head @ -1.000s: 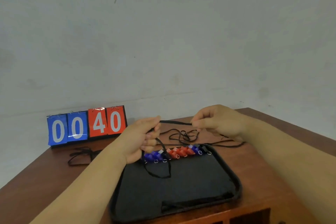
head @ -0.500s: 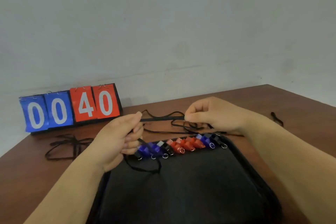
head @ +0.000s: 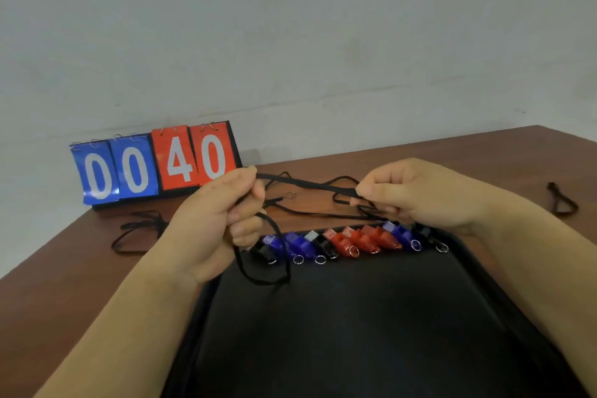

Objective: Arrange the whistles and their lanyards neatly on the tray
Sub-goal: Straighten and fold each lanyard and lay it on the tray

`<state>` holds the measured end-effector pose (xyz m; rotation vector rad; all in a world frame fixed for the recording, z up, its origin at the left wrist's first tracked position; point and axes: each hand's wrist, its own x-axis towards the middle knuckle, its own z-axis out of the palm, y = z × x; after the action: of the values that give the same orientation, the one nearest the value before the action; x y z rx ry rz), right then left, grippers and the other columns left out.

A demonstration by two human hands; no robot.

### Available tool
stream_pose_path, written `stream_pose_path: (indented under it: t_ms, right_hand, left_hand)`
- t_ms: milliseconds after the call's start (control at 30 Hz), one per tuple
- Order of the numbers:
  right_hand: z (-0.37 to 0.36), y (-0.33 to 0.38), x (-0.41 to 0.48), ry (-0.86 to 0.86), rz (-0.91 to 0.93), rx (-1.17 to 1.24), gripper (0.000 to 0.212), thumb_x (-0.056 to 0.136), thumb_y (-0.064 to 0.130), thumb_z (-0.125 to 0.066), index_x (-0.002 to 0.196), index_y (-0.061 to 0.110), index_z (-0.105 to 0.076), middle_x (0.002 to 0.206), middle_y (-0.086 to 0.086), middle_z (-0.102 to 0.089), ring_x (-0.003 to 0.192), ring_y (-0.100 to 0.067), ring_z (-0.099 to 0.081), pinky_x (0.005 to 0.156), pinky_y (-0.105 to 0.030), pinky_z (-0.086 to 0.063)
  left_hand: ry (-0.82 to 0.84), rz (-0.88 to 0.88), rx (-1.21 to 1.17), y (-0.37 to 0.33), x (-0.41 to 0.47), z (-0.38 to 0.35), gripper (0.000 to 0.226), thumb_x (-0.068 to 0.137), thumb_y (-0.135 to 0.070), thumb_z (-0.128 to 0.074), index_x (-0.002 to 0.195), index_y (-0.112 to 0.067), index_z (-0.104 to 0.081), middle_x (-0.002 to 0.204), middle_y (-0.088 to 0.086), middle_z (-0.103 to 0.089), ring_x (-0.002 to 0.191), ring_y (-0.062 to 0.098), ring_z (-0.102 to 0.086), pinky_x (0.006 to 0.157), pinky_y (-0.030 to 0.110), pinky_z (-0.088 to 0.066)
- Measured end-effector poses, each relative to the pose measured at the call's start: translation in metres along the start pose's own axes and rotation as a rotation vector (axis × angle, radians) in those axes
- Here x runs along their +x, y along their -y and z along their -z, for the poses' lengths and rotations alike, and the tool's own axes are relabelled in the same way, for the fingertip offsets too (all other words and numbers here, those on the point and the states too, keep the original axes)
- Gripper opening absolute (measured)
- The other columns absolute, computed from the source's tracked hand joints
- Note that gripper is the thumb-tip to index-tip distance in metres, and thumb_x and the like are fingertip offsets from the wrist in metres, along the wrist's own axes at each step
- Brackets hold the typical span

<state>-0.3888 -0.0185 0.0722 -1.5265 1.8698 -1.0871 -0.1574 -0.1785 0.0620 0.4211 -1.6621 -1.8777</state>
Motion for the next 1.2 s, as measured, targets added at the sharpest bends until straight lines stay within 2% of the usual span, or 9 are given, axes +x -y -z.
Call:
stream_pose_path:
  t_ms: [133,233,300,433,600,767,933,1100,1200]
  right_hand:
    - [0.0,0.002,-0.003,0.024,-0.037,-0.066,0.039,0.101,0.045,-0.053,0.08,0.019,-0.072,0.057,0.005,-0.041,0.052,-0.013,-0.032,0.054,-0.024,-0.031]
    - [0.002,0.0,-0.002,0.053,-0.04,0.105,0.039,0.103,0.04,-0.051,0.081,0.014,-0.07,0.058,0.002,-0.036,0.054,-0.015,-0.025,0.056,-0.033,-0.021]
    - [0.004,-0.002,-0.002,0.073,-0.04,0.215,0.037,0.104,0.035,-0.049,0.082,0.013,-0.07,0.058,0.002,-0.033,0.052,-0.014,-0.022,0.056,-0.035,-0.017]
    - [0.007,-0.004,-0.003,0.066,-0.059,0.252,0.033,0.104,0.021,-0.05,0.081,0.011,-0.071,0.056,0.002,-0.036,0.05,-0.013,-0.025,0.054,-0.032,-0.02]
    - [0.007,-0.001,-0.004,-0.02,-0.054,0.244,0.04,0.102,0.015,-0.052,0.067,0.024,-0.07,0.058,0.003,-0.045,0.054,-0.014,-0.033,0.056,-0.028,-0.03]
    - [-0.001,0.011,-0.011,-0.074,0.056,0.033,0.016,0.096,0.03,-0.065,0.086,0.029,-0.077,0.065,0.006,-0.064,0.057,-0.009,-0.05,0.061,-0.02,-0.044]
    - [-0.014,0.021,-0.016,-0.026,0.16,-0.055,0.011,0.094,0.034,-0.068,0.09,0.037,-0.078,0.074,0.007,-0.074,0.063,-0.001,-0.061,0.065,-0.016,-0.048]
    - [-0.016,0.027,-0.021,0.071,0.19,-0.06,0.021,0.097,0.033,-0.063,0.082,0.04,-0.075,0.064,0.008,-0.065,0.058,-0.008,-0.055,0.063,-0.021,-0.046]
    - [-0.017,0.028,-0.022,0.083,0.196,-0.07,0.021,0.099,0.036,-0.06,0.082,0.039,-0.073,0.062,0.009,-0.059,0.057,-0.009,-0.049,0.061,-0.024,-0.042]
  left_hand:
    - [-0.068,-0.013,0.015,0.001,0.001,-0.003,0.038,0.103,-0.031,-0.046,0.076,-0.015,-0.067,0.05,-0.004,-0.034,0.063,0.015,-0.056,0.067,0.03,-0.051]
    - [-0.213,-0.013,0.087,0.001,0.003,-0.004,0.045,0.107,-0.031,-0.045,0.067,-0.015,-0.056,0.056,-0.001,-0.04,0.079,0.016,-0.065,0.078,0.036,-0.05]
    - [-0.277,-0.001,0.048,0.001,0.005,-0.002,0.046,0.105,-0.033,-0.049,0.062,-0.016,-0.047,0.057,-0.001,-0.038,0.074,0.017,-0.061,0.081,0.038,-0.051]
    - [-0.291,0.044,0.011,0.001,0.005,0.0,0.051,0.103,-0.033,-0.056,0.057,-0.017,-0.042,0.053,-0.003,-0.033,0.051,0.012,-0.039,0.063,0.032,-0.044]
    - [-0.227,0.024,0.23,0.002,0.005,0.006,0.048,0.102,-0.03,-0.057,0.059,-0.013,-0.051,0.051,-0.001,-0.032,0.05,0.015,-0.035,0.056,0.031,-0.038]
    - [-0.056,-0.014,0.536,0.002,-0.002,0.002,0.026,0.103,-0.037,-0.055,0.097,-0.02,-0.074,0.068,0.006,-0.062,0.061,0.021,-0.057,0.069,0.037,-0.049]
    - [0.08,0.028,0.61,0.0,-0.008,-0.007,0.05,0.081,-0.061,-0.057,0.127,-0.042,-0.056,0.108,0.001,-0.078,0.055,0.016,-0.058,0.069,0.033,-0.057]
    - [0.081,-0.004,0.685,0.005,-0.009,-0.008,0.058,0.088,-0.071,-0.059,0.139,-0.049,-0.044,0.111,-0.011,-0.075,0.064,0.019,-0.068,0.063,0.027,-0.055]
    - [0.168,-0.003,0.731,0.011,-0.008,-0.011,0.064,0.083,-0.07,-0.055,0.143,-0.047,-0.044,0.106,-0.014,-0.075,0.065,0.012,-0.065,0.06,0.018,-0.049]
